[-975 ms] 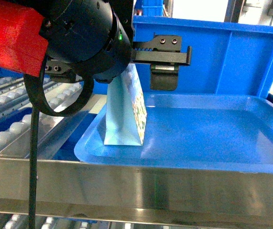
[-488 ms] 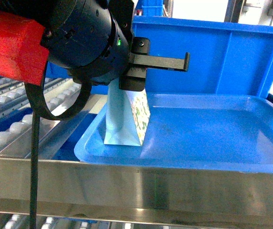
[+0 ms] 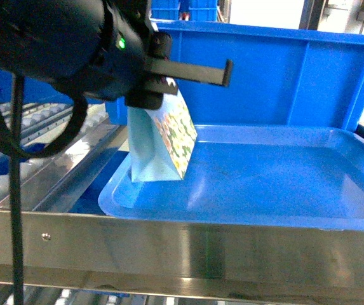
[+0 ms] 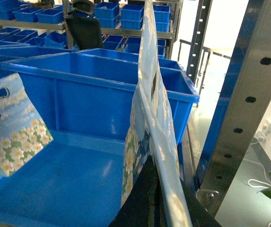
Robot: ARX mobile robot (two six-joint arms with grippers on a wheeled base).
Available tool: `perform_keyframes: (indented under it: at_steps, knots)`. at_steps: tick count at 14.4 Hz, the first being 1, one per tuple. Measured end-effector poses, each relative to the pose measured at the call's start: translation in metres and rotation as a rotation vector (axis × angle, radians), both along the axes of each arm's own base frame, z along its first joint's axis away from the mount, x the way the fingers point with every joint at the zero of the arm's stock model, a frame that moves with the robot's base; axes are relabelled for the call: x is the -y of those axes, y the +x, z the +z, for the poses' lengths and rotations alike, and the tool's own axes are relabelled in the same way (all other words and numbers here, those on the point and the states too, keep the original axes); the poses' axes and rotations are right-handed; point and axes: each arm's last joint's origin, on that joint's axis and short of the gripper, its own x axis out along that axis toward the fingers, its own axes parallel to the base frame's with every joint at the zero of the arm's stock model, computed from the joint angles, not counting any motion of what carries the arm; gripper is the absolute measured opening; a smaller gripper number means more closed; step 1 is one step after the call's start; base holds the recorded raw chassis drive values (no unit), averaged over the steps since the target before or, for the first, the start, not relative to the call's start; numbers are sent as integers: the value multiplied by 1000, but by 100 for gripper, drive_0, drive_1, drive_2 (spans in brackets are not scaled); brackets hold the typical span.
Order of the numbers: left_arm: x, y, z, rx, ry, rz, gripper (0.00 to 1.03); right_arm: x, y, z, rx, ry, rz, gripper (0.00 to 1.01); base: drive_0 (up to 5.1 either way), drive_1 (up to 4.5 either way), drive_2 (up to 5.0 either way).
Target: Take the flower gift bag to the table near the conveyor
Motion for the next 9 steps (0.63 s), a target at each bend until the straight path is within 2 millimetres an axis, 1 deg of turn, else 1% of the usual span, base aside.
perform_keyframes:
  at_steps: [3, 4, 6, 9]
  knots:
    - [-21, -14, 33, 104, -40, 22, 2, 0, 0, 0, 0, 0, 0, 2, 0, 0, 0]
    - [-28, -21, 39, 120, -50, 33, 2, 0, 0, 0, 0, 0, 0, 2, 0, 0, 0]
    - [-45, -42, 43, 150, -72, 62, 2, 0, 0, 0, 0, 0, 0, 2, 0, 0, 0]
    - [-69, -80, 34, 168, -87, 96, 2, 0, 0, 0, 0, 0, 0, 2, 0, 0, 0]
